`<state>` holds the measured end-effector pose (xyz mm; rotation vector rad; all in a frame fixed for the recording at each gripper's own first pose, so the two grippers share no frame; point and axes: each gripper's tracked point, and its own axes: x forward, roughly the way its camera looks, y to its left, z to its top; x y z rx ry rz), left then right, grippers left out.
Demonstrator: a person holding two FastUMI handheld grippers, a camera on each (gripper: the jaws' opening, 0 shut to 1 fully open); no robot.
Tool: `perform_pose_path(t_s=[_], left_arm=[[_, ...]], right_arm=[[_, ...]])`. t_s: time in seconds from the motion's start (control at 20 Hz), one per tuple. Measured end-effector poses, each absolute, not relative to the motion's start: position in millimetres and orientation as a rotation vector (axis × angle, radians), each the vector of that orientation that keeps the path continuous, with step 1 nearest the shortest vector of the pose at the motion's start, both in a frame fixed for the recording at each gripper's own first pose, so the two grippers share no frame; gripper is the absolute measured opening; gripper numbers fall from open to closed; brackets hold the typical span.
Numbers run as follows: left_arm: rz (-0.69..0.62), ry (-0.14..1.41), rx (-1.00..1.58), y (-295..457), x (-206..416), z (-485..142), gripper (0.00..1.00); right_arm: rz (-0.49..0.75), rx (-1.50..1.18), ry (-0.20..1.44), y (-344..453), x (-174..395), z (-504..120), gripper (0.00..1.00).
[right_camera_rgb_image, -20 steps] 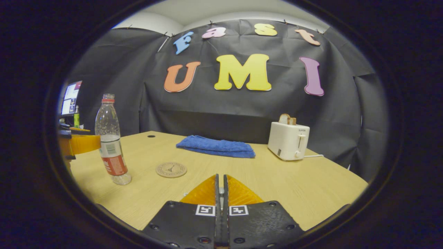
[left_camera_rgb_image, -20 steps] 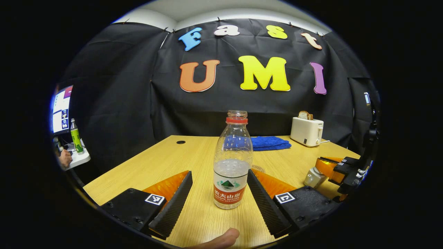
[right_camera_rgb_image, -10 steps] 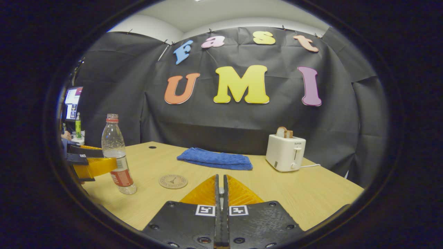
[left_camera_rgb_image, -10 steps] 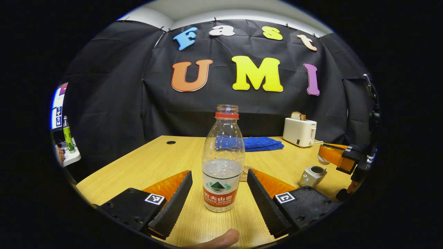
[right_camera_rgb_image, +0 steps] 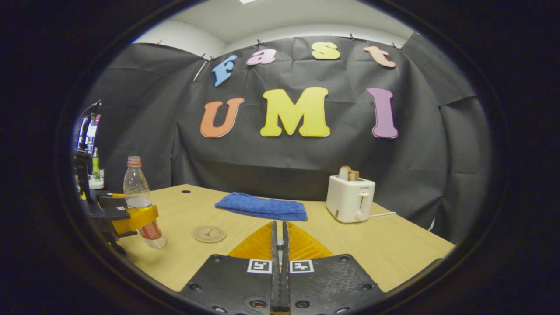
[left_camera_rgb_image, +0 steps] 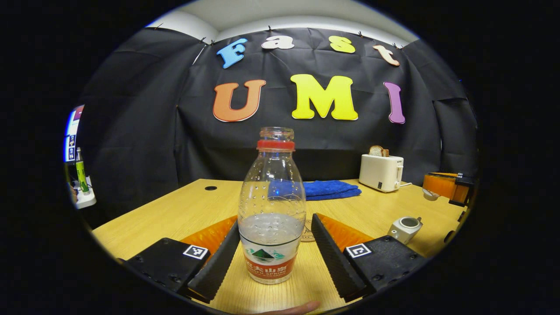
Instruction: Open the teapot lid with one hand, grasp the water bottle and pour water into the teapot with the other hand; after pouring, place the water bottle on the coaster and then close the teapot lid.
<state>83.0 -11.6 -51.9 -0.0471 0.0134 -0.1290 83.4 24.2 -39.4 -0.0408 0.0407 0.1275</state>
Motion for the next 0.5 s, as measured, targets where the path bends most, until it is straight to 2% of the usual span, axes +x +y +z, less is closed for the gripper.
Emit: perform_pose_path(t_s=[0.15,0.5], left_arm=[[-0.119,0.010,-0.021,-9.9,82.4,-52.4,0.81],[-0.065,0.060,0.108,-12.5,77.4,-40.2,0.76]], right_arm=[[0.117,-0.034,0.044,9.6,83.7,-33.5,0.00],[0.096,-0.044,0.065,-11.5,79.8,-36.8,0.00]])
